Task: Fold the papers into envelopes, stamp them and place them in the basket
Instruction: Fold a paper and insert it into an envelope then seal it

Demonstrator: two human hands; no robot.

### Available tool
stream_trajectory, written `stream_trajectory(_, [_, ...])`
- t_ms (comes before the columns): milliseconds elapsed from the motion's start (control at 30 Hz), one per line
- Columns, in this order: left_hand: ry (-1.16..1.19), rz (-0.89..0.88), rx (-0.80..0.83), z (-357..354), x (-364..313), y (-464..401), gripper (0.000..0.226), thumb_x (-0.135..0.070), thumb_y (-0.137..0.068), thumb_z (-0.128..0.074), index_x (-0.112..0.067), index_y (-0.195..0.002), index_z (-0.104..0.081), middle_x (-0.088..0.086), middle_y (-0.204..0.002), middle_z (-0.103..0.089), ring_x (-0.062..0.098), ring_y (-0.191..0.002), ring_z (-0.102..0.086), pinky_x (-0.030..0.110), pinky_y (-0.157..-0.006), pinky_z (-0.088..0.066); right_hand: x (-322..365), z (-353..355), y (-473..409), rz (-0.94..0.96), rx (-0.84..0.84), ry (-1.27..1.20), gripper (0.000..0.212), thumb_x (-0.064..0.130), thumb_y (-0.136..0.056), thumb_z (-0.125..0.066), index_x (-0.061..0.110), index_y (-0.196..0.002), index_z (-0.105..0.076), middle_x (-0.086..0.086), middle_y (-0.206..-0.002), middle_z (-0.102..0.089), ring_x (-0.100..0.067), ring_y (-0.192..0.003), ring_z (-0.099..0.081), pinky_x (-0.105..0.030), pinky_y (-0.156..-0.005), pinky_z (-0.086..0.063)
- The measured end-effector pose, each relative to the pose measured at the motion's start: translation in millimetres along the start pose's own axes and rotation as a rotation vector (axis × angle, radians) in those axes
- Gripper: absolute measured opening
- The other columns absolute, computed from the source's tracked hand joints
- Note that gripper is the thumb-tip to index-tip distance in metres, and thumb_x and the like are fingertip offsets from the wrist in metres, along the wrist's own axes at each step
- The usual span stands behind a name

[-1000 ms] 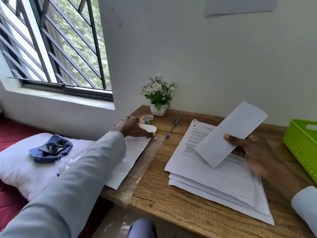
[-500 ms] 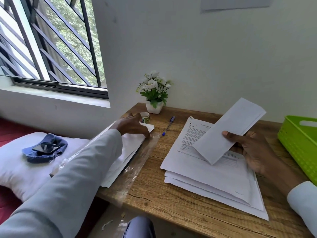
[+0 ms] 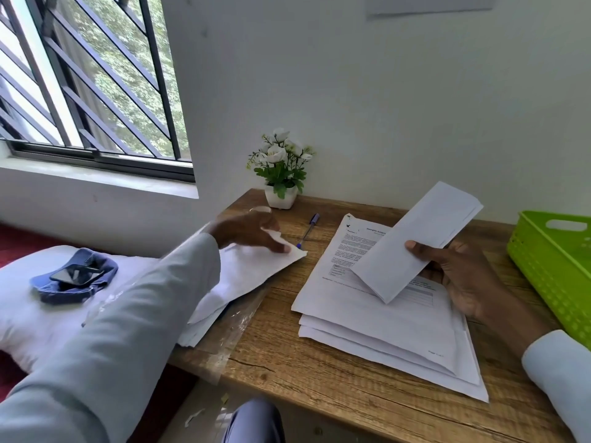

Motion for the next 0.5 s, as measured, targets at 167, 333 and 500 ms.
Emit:
stream_trajectory(167, [-0.059, -0.059, -0.148, 11, 11, -11, 0.061, -0.012, -0.072, -0.084, -0.016, -0.126, -0.057, 0.006, -0.123, -0.059, 0.019, -0.104, -0.052, 0.032, -0.094, -0.046, 2, 1, 1, 0.003, -0.009, 0.006, 0.034, 0.004, -0.077, -0.076, 0.006, -0.11, -0.068, -0.008, -0.101, -0.076, -0.019, -0.084, -0.075, -0.028, -0.065, -0.062])
stream_trajectory(333, [-0.08, -0.149, -0.185, 24, -4, -9, 0.017, -0.006, -0.072, -0.082, -0.003, -0.077, -0.066, -0.001, -0.079, -0.054, 0.018, -0.077, -0.048, 0.021, -0.062, -0.04, 4, 0, 3, -0.001, -0.004, -0.006, 0.032, 0.004, -0.077, -0.076, 0.009, -0.108, -0.068, -0.005, -0.098, -0.077, -0.019, -0.085, -0.075, -0.029, -0.066, -0.062])
stream_trajectory(500, [0.261, -0.183, -0.148, 41, -27, 0, 0.005, -0.01, -0.079, -0.078, -0.013, -0.079, -0.073, 0.004, -0.08, -0.067, 0.017, -0.076, -0.059, 0.028, -0.073, -0.051, 13, -3, 4, 0.0, 0.033, -0.063, 0.032, 0.007, -0.074, -0.076, 0.012, -0.104, -0.068, -0.004, -0.1, -0.077, -0.017, -0.089, -0.074, -0.029, -0.067, -0.062])
Point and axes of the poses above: each hand's wrist, its own y-axis away from the middle knuckle, its own z-axis out of the back of the hand, x = y × z, the point moved 6 cm from there along -y, towards the middle knuckle
